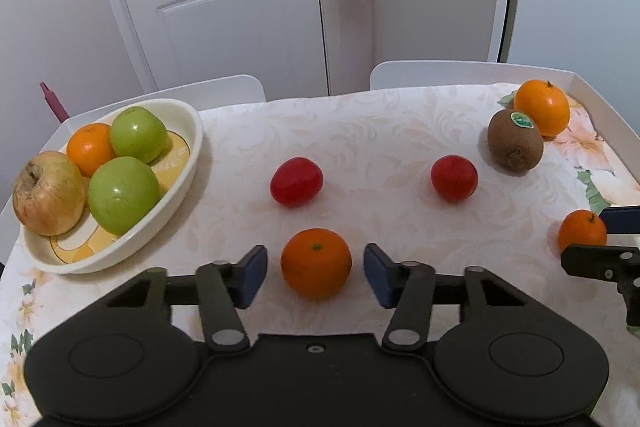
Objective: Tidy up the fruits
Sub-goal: 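Move both tools back over the table and grasp a mandarin with the left tool, then carry the mandarin in the left tool over the bowl while the right tool carries another mandarin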
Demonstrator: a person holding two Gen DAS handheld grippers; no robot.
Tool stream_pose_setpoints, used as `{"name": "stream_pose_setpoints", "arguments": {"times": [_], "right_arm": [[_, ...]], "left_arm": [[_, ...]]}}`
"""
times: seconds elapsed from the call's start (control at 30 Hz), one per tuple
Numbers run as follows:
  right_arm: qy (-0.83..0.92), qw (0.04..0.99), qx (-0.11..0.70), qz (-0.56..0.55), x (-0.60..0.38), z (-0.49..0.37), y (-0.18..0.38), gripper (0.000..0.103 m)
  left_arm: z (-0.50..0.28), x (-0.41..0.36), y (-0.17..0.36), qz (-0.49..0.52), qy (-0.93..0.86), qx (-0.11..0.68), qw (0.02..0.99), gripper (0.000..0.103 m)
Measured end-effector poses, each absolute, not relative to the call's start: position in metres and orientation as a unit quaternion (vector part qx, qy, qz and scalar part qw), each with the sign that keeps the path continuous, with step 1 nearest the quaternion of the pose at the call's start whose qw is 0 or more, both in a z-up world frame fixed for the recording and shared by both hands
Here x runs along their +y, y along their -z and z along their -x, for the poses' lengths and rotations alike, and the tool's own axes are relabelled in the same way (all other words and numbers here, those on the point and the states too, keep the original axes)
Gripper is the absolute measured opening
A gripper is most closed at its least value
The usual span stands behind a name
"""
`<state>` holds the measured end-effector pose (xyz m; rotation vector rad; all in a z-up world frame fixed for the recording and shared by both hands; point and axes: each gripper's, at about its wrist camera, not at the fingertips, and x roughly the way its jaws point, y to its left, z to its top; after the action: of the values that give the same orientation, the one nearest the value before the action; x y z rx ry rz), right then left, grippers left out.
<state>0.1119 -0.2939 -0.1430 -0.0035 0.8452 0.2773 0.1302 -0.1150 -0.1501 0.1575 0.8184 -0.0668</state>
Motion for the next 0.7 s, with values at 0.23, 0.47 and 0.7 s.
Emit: {"name": "stream_pose_setpoints", "arguments": {"times": [0.23,0.47,0.7], "right_arm": [[-0.131,0.904,0.408,-0.001,-0.295,-0.113,0.145,0.071],[-0.134,0.903,0.408,0.001,-0.292,-0.114,0.147,0.069],[-0.124,0.903,0.41,0.003,-0.29,-0.116,0.149,0.053]], "left_arm": [[-0.129,-0.117,0.151,-0.076,0.024,0.398,0.914,0.041],[-0.12,-0.116,0.151,-0.074,0.025,0.399,0.914,0.04],[-0.107,-0.11,0.145,-0.069,0.016,0.406,0.911,0.04]]}}
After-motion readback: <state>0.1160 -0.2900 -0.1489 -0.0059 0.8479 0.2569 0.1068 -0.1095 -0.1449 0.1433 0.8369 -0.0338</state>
